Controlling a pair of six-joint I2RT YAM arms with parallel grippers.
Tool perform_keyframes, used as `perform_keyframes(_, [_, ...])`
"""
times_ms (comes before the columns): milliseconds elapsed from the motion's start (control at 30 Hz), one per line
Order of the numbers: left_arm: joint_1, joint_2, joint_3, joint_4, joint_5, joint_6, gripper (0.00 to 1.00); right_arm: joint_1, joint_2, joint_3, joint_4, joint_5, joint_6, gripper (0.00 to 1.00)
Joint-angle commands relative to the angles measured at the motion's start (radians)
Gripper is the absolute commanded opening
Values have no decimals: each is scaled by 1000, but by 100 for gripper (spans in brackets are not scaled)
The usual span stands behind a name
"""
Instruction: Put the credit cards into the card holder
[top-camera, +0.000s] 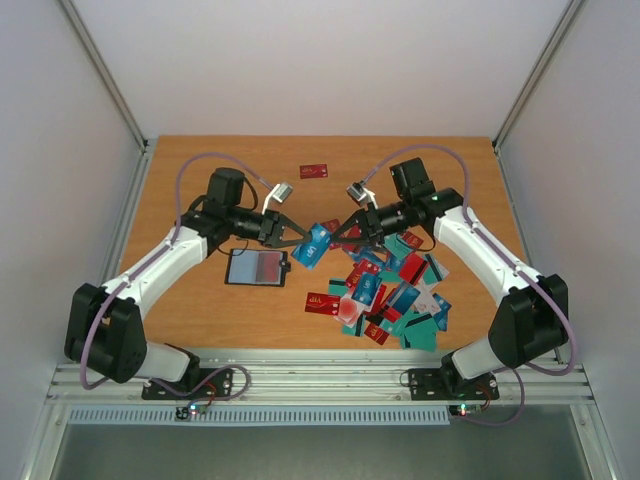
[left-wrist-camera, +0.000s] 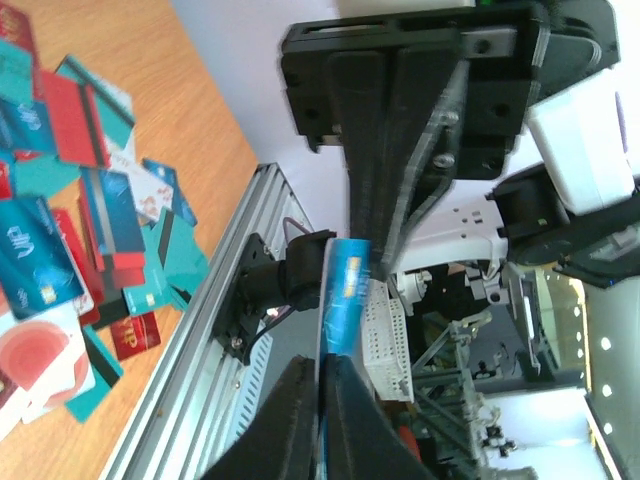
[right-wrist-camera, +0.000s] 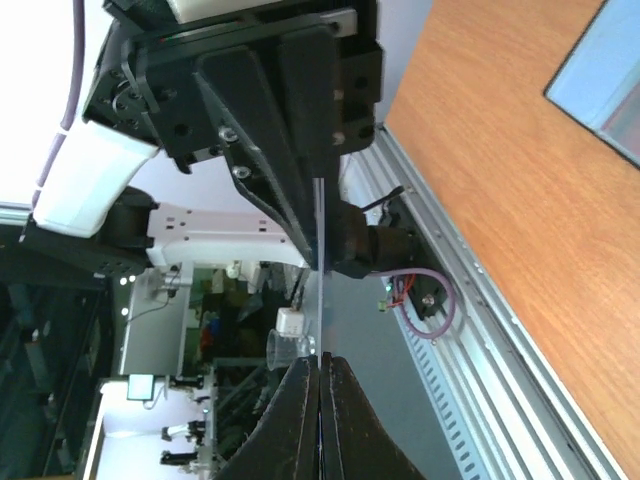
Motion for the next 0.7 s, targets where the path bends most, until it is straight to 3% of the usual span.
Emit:
perform_keyframes(0, [-5,2,-27,186,31,-108,1,8,2,40,15,0,8,2])
perform_keyframes(33, [-4,1,-28,206,19,-130,0,8,4,46,5,15,10,6])
perform_keyframes(133, [-3,-3,-34,308,-53,-224,0,9,7,45,5,101,57,38])
perform_keyframes(233, [1,-17,-76,526,-135,-400,0,10,-46,-63,237,150,270,55])
perform_keyframes(400, [1,4,-150,870,-208,-721,0,26,-94,-222,599,219,550,54])
perform_keyframes(667, [1,-8,-160,828,-255,-739,0,71,-67,-262,883,256,738,40])
